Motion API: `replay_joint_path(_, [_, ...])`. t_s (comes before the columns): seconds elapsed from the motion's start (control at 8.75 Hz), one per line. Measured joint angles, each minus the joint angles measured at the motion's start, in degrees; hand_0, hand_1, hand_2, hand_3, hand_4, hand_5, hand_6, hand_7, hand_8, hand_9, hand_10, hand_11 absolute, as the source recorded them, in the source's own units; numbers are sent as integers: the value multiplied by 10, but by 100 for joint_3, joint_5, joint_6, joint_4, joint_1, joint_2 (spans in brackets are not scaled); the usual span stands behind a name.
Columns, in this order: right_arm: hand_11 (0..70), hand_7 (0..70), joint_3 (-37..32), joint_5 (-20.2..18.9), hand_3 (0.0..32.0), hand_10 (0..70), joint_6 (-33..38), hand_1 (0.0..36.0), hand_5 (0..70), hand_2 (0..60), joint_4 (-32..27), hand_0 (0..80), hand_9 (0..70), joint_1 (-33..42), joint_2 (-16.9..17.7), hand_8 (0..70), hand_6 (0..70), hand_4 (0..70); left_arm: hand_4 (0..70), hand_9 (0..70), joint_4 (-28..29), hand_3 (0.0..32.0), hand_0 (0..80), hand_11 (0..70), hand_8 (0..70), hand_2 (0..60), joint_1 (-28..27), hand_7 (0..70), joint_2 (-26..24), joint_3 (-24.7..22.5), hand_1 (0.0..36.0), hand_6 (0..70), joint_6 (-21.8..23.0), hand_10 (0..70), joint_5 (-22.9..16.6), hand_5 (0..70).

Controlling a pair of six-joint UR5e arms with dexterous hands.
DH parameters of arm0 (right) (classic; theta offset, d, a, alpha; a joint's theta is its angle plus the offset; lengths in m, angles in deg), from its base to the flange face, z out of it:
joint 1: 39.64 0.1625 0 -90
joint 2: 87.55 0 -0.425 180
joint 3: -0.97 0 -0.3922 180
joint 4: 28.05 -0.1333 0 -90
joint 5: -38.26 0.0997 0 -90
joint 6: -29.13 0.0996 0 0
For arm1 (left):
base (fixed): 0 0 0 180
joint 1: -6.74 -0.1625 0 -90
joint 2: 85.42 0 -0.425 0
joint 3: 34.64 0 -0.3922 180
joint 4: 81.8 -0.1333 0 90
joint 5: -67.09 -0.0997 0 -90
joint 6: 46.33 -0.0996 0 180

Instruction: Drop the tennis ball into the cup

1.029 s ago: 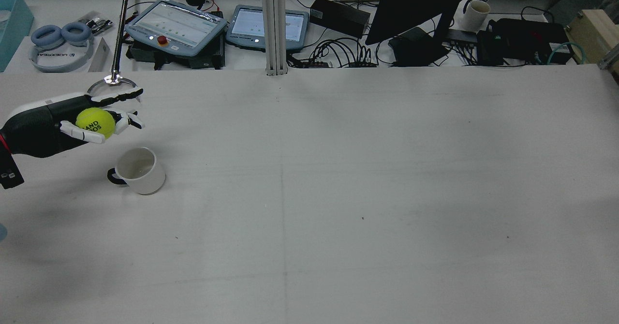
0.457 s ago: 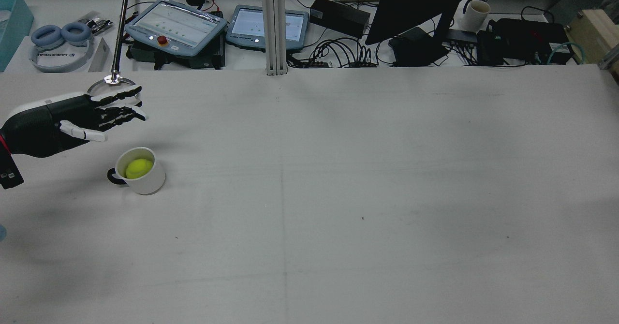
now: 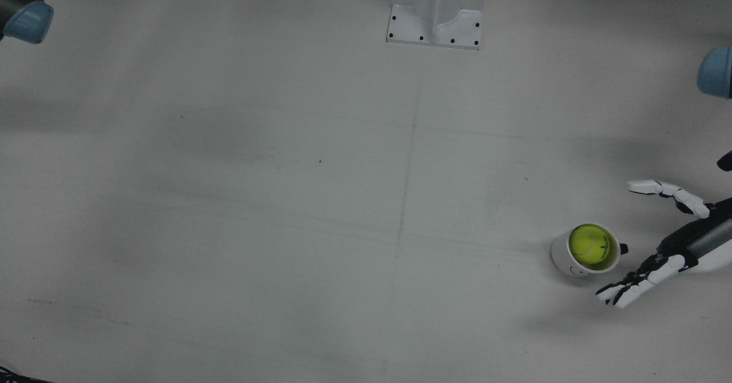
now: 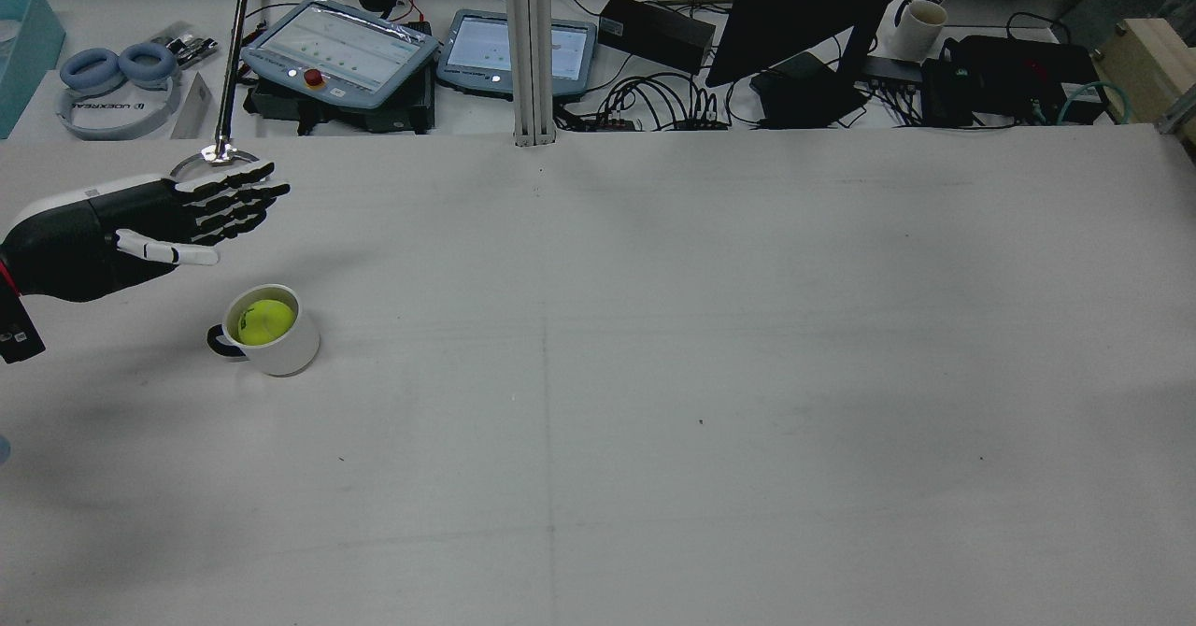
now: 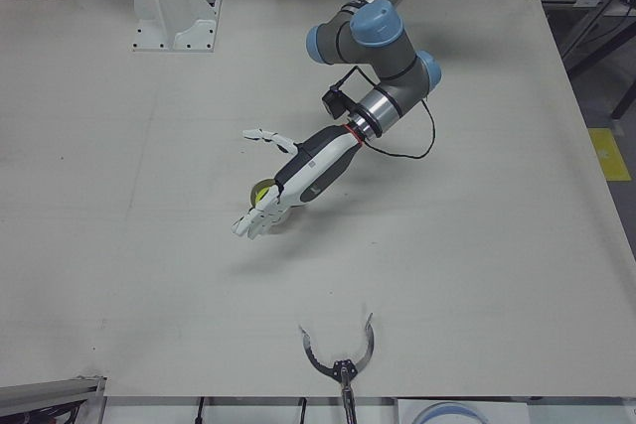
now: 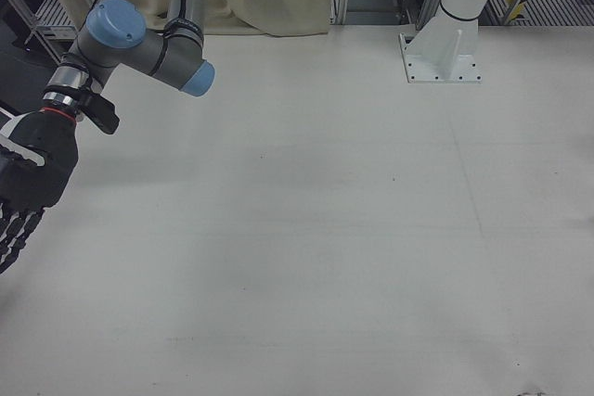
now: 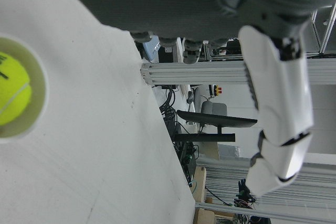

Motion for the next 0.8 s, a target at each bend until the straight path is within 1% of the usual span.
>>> replay_joint_path(0.11, [0,0,0,0,0,0,0,0,0,0,0,0,0,0,0,0,0,0,0,19,-199,0,512,0,0,187,178,166,-63,-163,257,11,-1,0,-5,26])
replay_joint_path(0.23, [0,0,0,0,0,0,0,0,0,0,0,0,0,0,0,0,0,0,0,17,-475,0,502,0,0,216,522,155,-263,-220,247,22,-31,0,-7,32])
replay_joint_path(0.34, [0,0,0,0,0,0,0,0,0,0,0,0,0,0,0,0,0,0,0,15,-713,0,497,0,0,228,977,149,-604,-79,248,17,-110,0,-6,29])
replay_joint_path(0.46, [0,0,6,0,0,0,-3,0,0,0,0,0,0,0,0,0,0,0,0,14,-834,0,518,0,0,211,1493,143,-1046,335,274,5,-182,0,-3,27])
replay_joint_path(0.57, [0,0,6,0,0,0,-3,0,0,0,0,0,0,0,0,0,0,0,0,13,-761,0,537,0,0,181,1941,136,-1339,864,288,2,-217,0,-1,30])
replay_joint_path(0.69, [0,0,0,0,0,0,-2,0,0,0,0,0,0,0,0,0,0,0,0,12,-591,0,569,0,0,142,2331,134,-1478,1361,302,5,-227,0,-1,40])
replay_joint_path(0.8, [0,0,-3,0,0,0,-1,0,0,0,0,0,0,0,0,0,0,0,0,13,-463,0,630,0,0,85,2603,135,-1530,1714,334,9,-229,0,0,56])
